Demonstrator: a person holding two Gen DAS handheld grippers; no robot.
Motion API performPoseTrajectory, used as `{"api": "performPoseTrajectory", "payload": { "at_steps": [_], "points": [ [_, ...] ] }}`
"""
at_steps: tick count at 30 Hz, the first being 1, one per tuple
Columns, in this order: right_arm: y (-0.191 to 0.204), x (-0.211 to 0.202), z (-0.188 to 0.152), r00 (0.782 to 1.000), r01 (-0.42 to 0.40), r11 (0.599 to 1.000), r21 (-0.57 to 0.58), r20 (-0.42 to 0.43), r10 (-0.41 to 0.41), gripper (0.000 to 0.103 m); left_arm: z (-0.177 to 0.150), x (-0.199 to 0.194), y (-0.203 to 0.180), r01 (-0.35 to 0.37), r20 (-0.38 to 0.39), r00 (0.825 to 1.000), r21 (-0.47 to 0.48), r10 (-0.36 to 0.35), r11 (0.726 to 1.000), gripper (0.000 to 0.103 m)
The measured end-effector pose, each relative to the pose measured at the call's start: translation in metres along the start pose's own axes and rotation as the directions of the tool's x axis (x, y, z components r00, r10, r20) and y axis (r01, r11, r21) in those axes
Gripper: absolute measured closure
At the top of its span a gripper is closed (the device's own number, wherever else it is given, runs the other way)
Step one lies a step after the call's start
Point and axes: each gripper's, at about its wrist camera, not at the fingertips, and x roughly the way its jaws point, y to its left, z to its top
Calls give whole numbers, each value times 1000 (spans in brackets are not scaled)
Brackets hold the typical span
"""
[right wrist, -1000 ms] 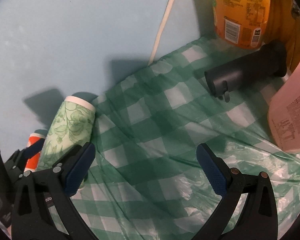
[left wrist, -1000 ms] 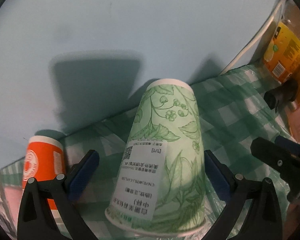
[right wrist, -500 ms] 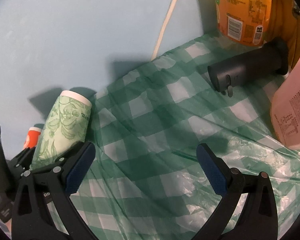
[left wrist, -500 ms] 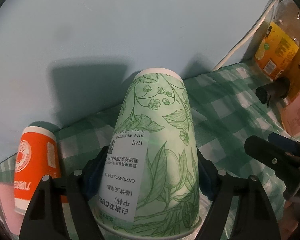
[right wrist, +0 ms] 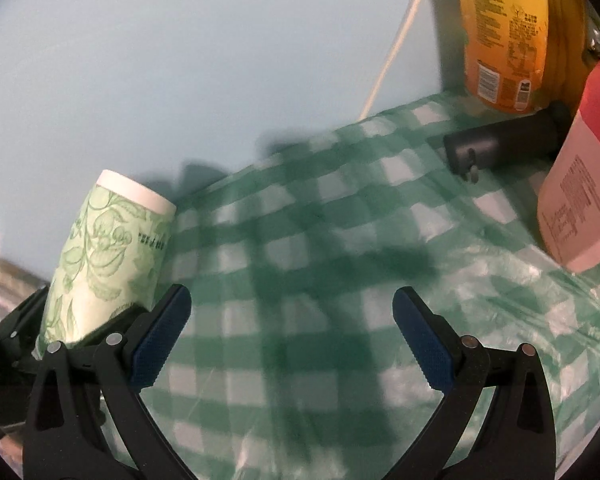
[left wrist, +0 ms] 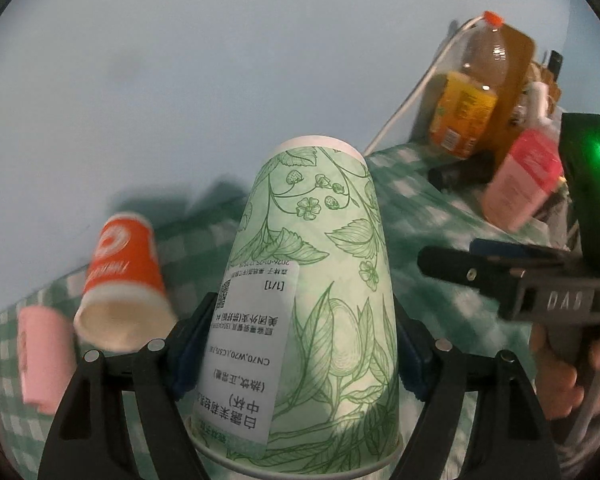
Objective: Flip cup upside down
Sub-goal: 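Lift the green paper cup with the left tool and swing it toward the right tool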
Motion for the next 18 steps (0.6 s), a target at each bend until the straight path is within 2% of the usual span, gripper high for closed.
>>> {"api": "performPoseTrajectory", "payload": {
  "at_steps": [8,14,18],
  "points": [
    [23,-28,-43,996,-89,992,-90,-18,88,1,-55,-32,15,32,-21,999,-18,-33,999,23],
    [44,-25,-85,993,-102,978,-179,-68,91,1,-103,-44,30,70,-9,997,-79,-71,994,23],
    [57,-16,-105,990,-108,970,-217,-112,85,1,-123,-42,35,82,-10,996,-120,-84,989,23]
  ]
}}
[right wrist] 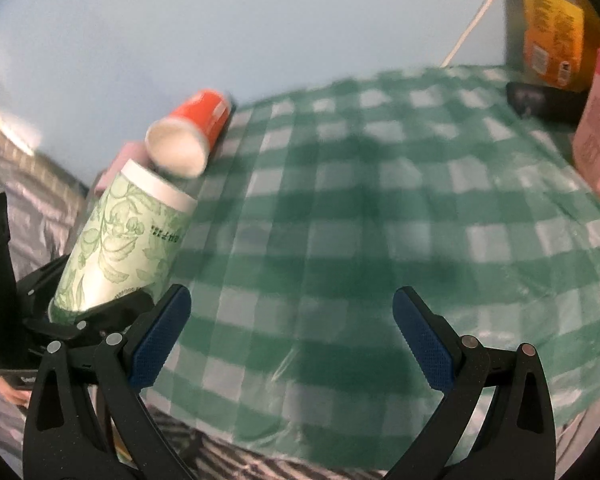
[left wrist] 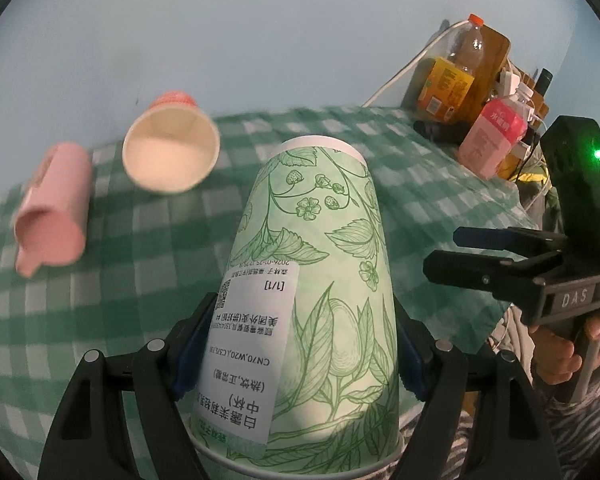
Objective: Flip cup upside down
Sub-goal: 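Lift the green paper cup with the left tool and swing it toward the right tool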
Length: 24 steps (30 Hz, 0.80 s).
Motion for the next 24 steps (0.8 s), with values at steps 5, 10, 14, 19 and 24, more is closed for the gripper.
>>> {"api": "performPoseTrajectory", "payload": {
  "at_steps": [5,10,14,19,24],
  "points": [
    [14,13,-7,1000,4,999,-39,-29,-5,1,-9,10,4,-4,-17,1000,-9,4,1000,23],
    [22,18,-8,999,6,999,-45,-37,-7,1,-8,19,8,-19,-34,999,-16,18,1000,23],
    [22,20,-7,999,4,999,-39,-45,-5,1,-6,22,8,-27,-45,999,-22,26,999,24],
    [21,21,-6,999,3,999,-33,-46,-5,1,-3,20,3,-40,-45,998,-12,39,999,23],
    [23,14,-5,999,-6,1000,-30,-35,5,1,1,4,3,-35,-21,999,-8,35,999,19]
  ]
}}
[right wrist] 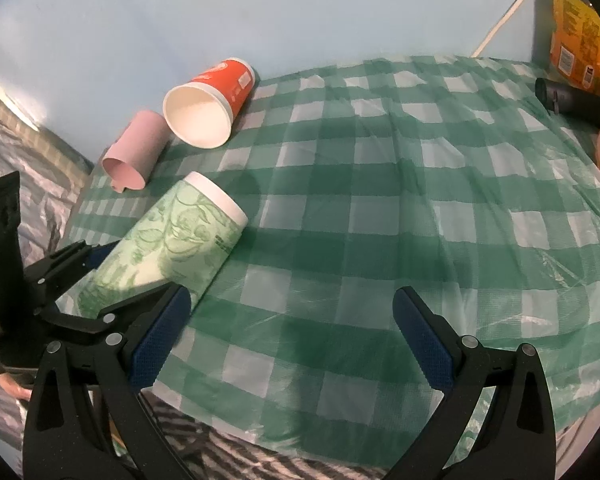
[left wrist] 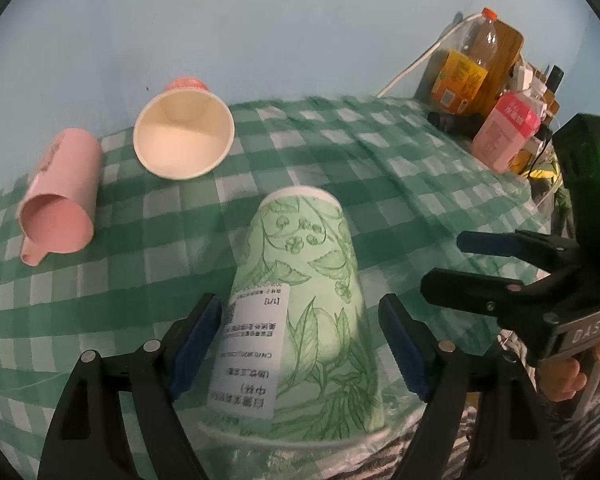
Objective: Flip cup upside down
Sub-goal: 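Lift the green paper cup with the left tool and swing it toward the right tool, then grasp the green paper cup with the right tool while the left tool releases it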
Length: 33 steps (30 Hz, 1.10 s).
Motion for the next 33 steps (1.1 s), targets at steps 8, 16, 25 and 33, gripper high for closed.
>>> {"api": "performPoseTrajectory", "payload": {
  "at_steps": [8,16,25,33],
  "points": [
    [15,-10,13,1000,-27,999,38,-14,27,1,8,-38,20,-58,79,995,-17,59,998,17],
    [46,0,24,997,-45,994,103,-54,51,1,7,-51,75,-192,101,974,-104,202,976,17],
    [74,48,29,989,-28,981,192,-140,56,1,5,-41,111,-209,71,973,-140,221,968,17],
    [76,77,42,984,-6,964,266,-168,53,1,3,-23,131,-188,36,980,-175,197,967,17]
  ]
}}
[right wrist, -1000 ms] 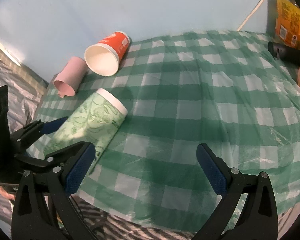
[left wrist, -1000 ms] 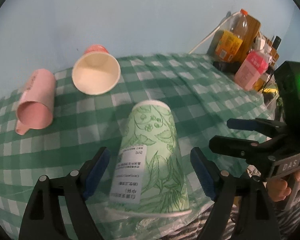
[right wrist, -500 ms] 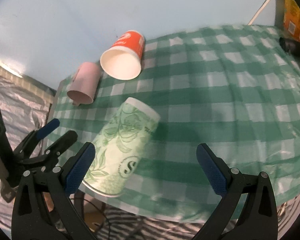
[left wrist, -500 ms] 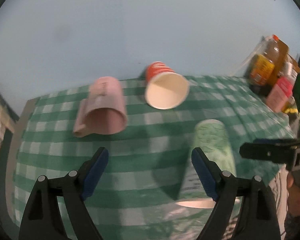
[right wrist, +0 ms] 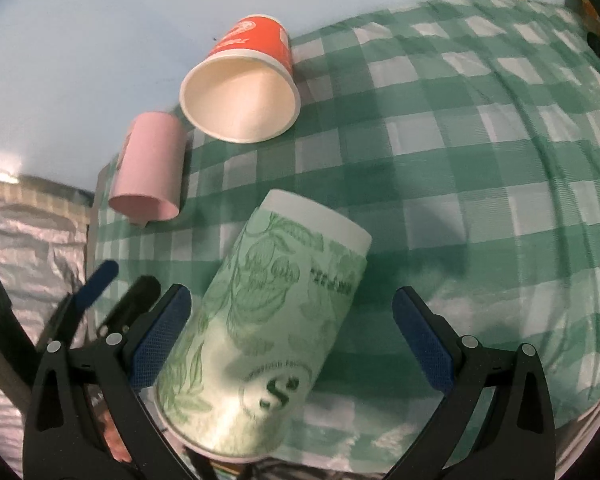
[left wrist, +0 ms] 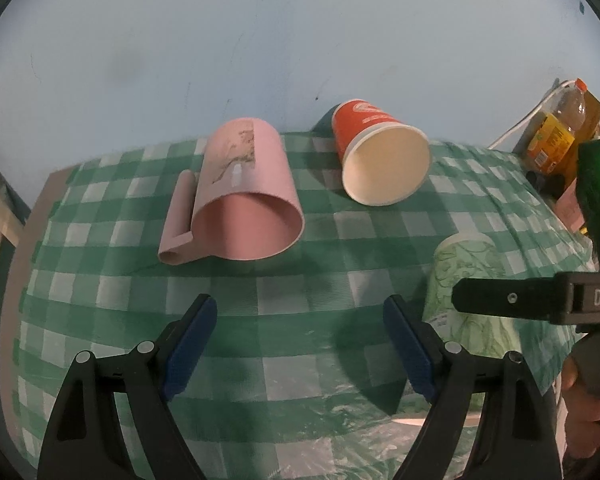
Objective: Flip cup upside down
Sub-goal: 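Grasp the green paper cup with the right tool while the left tool releases it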
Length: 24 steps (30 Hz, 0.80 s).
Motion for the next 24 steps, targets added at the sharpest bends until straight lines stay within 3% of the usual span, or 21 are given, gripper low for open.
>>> {"api": "performPoseTrajectory", "payload": {
  "at_steps": [6,12,18,24],
  "points": [
    [-2,19,6,999,-12,999,40,-41,13,2,-2,8,11,15,-22,1000,-32,-16,999,17],
    [1,17,9,999,-26,999,36,-36,27,20,-3,6,13,32,-16,999,-42,-33,999,17],
    [5,10,4,999,-35,999,-35,-8,35,30,-5,-1,7,57,1,998,-45,-57,997,17],
    [15,-12,-5,998,-18,990,-137,63,27,31,-7,-5,-6,92,14,996,-41,-91,995,17]
  ]
}}
